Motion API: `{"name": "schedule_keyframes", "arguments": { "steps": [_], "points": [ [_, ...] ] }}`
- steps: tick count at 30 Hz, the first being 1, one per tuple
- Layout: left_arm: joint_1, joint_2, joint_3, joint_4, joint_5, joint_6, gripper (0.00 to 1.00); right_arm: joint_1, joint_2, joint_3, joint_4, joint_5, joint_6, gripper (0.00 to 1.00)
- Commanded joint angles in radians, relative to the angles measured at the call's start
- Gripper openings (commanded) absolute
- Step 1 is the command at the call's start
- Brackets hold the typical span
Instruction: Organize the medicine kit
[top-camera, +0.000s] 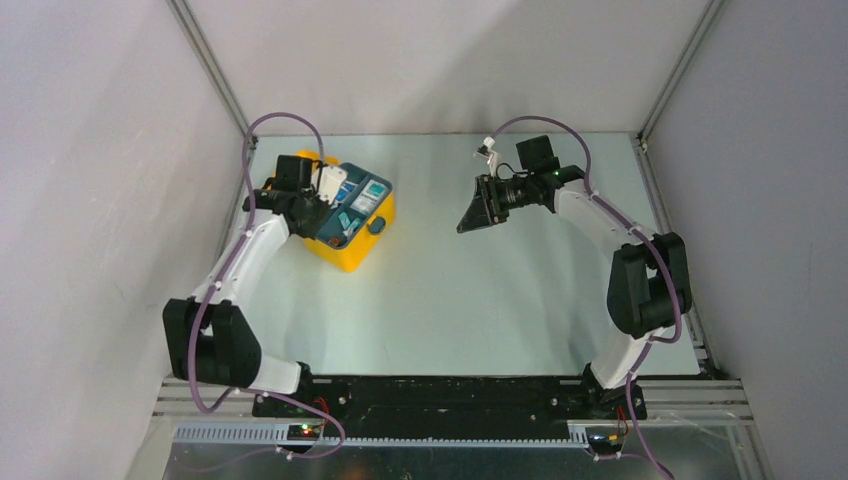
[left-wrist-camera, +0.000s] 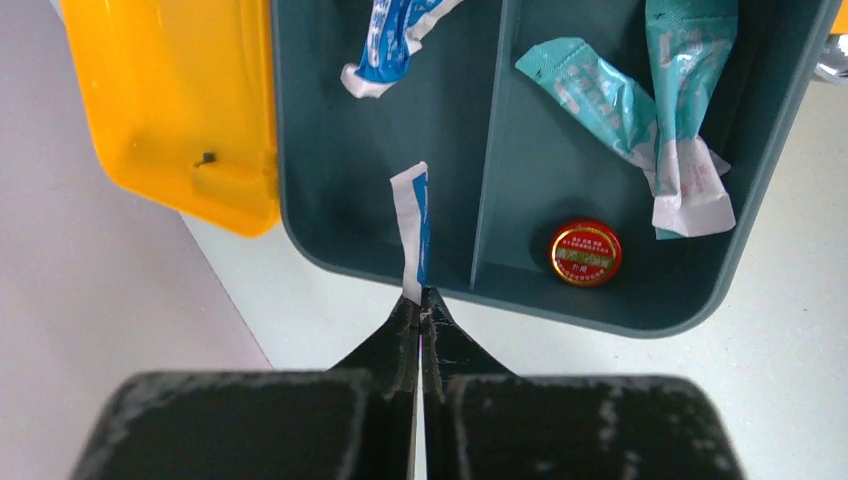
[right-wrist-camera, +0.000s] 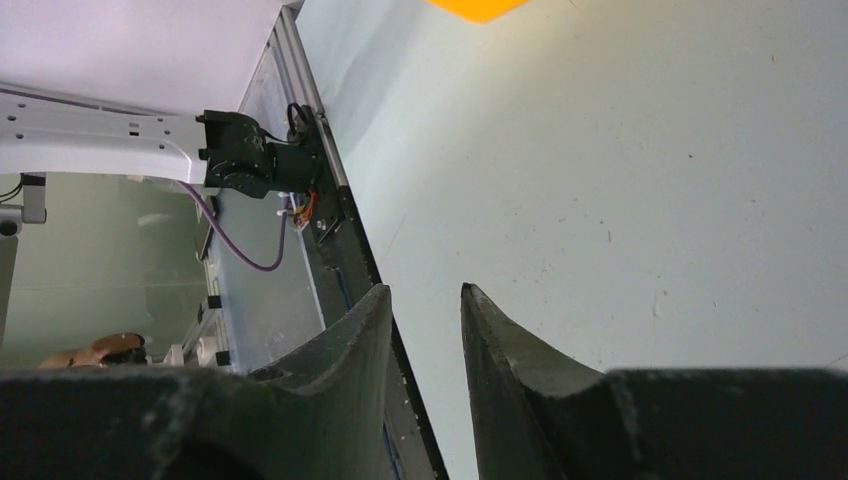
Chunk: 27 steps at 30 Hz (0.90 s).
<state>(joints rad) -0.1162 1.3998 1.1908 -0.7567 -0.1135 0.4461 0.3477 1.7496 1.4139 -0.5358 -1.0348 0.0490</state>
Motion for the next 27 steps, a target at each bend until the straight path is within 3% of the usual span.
{"name": "schedule_keyframes", "arguments": {
  "steps": [1, 3, 5, 6, 8, 13, 18, 23, 27],
  "points": [
    [0.01, 0.044, 0.073, -0.008, 0.045, 0.037, 0.0, 0.001, -0.016, 0.002, -0.013, 0.008, -0.025, 0.36],
    [0.01, 0.074, 0.09, -0.008, 0.034, 0.038, 0.0, 0.003, -0.014, 0.002, -0.014, 0.009, -0.025, 0.37],
    [0.011, 0.1, 0.117, -0.007, 0.024, 0.043, 0.08, 0.006, -0.011, 0.002, -0.013, 0.01, -0.027, 0.37],
    [0.012, 0.116, 0.123, -0.007, 0.015, 0.048, 0.21, 0.008, -0.01, 0.003, -0.014, 0.011, -0.027, 0.37],
    [0.017, 0.136, 0.146, -0.006, -0.002, 0.052, 0.36, 0.012, -0.006, 0.002, -0.015, 0.017, -0.027, 0.37],
    [0.038, 0.112, 0.165, 0.019, -0.028, 0.039, 0.52, 0.031, -0.003, 0.003, -0.023, 0.034, -0.045, 0.37],
    [0.098, -0.026, 0.091, 0.132, -0.049, -0.081, 0.58, 0.052, 0.005, 0.013, -0.039, 0.057, -0.06, 0.37],
    [0.223, -0.168, -0.099, 0.27, 0.168, -0.372, 0.59, 0.091, 0.04, 0.059, -0.086, 0.087, -0.106, 0.37],
    [0.229, -0.208, -0.196, 0.353, 0.317, -0.42, 0.58, 0.139, 0.088, 0.119, -0.148, 0.11, -0.143, 0.37]
  ]
}}
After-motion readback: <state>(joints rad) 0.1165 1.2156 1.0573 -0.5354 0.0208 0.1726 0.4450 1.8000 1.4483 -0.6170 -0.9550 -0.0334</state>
